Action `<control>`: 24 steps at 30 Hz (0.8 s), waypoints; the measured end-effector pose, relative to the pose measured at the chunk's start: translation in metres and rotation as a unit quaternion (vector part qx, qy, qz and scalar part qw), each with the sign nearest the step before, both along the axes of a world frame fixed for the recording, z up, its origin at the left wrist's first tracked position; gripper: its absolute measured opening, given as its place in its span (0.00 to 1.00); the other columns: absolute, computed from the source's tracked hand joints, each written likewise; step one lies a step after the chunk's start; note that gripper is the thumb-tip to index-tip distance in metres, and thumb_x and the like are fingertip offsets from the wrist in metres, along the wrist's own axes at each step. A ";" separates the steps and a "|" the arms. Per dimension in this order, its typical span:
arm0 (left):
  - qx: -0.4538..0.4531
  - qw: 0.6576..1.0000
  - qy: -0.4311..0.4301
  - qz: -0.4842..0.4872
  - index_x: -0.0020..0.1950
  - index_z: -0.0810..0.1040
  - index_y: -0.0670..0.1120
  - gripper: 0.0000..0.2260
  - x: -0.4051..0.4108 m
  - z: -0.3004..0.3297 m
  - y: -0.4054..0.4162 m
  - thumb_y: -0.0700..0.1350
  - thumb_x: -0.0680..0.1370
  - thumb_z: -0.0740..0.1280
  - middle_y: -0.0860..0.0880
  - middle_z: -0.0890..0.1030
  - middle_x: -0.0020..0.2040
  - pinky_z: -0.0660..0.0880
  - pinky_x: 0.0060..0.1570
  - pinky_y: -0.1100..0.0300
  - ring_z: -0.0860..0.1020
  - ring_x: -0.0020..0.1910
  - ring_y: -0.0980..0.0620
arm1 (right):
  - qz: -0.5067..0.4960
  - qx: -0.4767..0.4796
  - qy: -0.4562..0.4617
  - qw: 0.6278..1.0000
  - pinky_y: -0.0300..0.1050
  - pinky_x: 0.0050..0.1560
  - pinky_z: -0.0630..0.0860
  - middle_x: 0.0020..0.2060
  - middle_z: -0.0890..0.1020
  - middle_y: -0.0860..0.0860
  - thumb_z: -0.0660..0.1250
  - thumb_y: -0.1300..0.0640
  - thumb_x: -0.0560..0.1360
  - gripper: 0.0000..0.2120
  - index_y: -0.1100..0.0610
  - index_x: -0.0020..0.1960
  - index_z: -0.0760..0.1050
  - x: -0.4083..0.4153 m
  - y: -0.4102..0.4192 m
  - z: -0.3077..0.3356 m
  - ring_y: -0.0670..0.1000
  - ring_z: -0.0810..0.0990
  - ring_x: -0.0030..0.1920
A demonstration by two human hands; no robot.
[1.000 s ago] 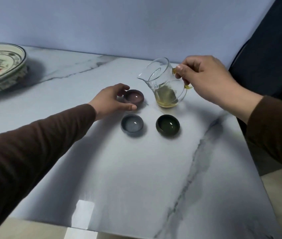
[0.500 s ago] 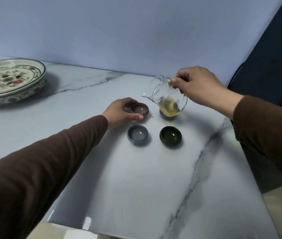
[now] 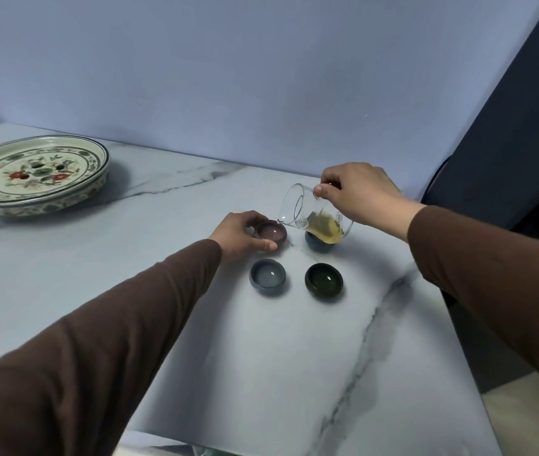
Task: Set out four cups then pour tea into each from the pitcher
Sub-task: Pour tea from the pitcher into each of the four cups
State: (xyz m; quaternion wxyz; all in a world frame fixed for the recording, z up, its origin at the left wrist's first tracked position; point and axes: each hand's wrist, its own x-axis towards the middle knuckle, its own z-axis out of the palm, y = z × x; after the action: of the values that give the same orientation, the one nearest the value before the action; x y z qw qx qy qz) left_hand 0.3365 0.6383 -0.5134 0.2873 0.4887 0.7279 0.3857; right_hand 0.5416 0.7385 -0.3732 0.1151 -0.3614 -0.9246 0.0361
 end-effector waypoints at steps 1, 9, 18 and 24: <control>0.000 1.000 -0.001 0.002 0.59 0.81 0.53 0.26 0.000 -0.001 0.001 0.52 0.62 0.82 0.52 0.83 0.54 0.73 0.58 0.59 0.79 0.57 0.52 | 0.003 0.007 -0.007 1.000 0.45 0.42 0.66 0.32 0.73 0.43 0.62 0.45 0.79 0.11 0.48 0.43 0.76 -0.002 0.001 0.001 0.55 0.74 0.43; 0.010 1.000 -0.008 0.003 0.60 0.80 0.52 0.27 -0.002 -0.007 0.003 0.51 0.63 0.82 0.52 0.83 0.55 0.73 0.56 0.60 0.79 0.55 0.52 | 0.023 0.038 -0.041 0.998 0.46 0.41 0.69 0.33 0.75 0.46 0.62 0.46 0.79 0.11 0.50 0.44 0.78 -0.011 0.003 0.008 0.56 0.76 0.43; 0.014 1.000 -0.010 0.001 0.60 0.81 0.51 0.26 -0.002 -0.008 0.005 0.50 0.64 0.82 0.52 0.82 0.55 0.72 0.54 0.62 0.79 0.56 0.53 | 0.049 0.080 -0.080 0.992 0.45 0.40 0.67 0.37 0.77 0.49 0.61 0.46 0.80 0.11 0.49 0.43 0.76 -0.019 -0.003 0.016 0.57 0.75 0.43; 0.011 1.000 -0.004 0.001 0.59 0.81 0.53 0.28 -0.004 -0.009 0.007 0.54 0.61 0.82 0.51 0.82 0.56 0.75 0.61 0.55 0.79 0.56 0.51 | 0.056 0.090 -0.083 0.991 0.45 0.39 0.67 0.36 0.77 0.50 0.61 0.46 0.79 0.11 0.49 0.42 0.75 -0.022 -0.003 0.022 0.58 0.75 0.42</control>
State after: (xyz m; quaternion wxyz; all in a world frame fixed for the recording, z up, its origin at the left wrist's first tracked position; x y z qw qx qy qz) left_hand 0.3329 0.6453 -0.5221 0.2842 0.4892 0.7235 0.3956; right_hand 0.5192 0.7357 -0.3511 0.0674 -0.2989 -0.9493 -0.0708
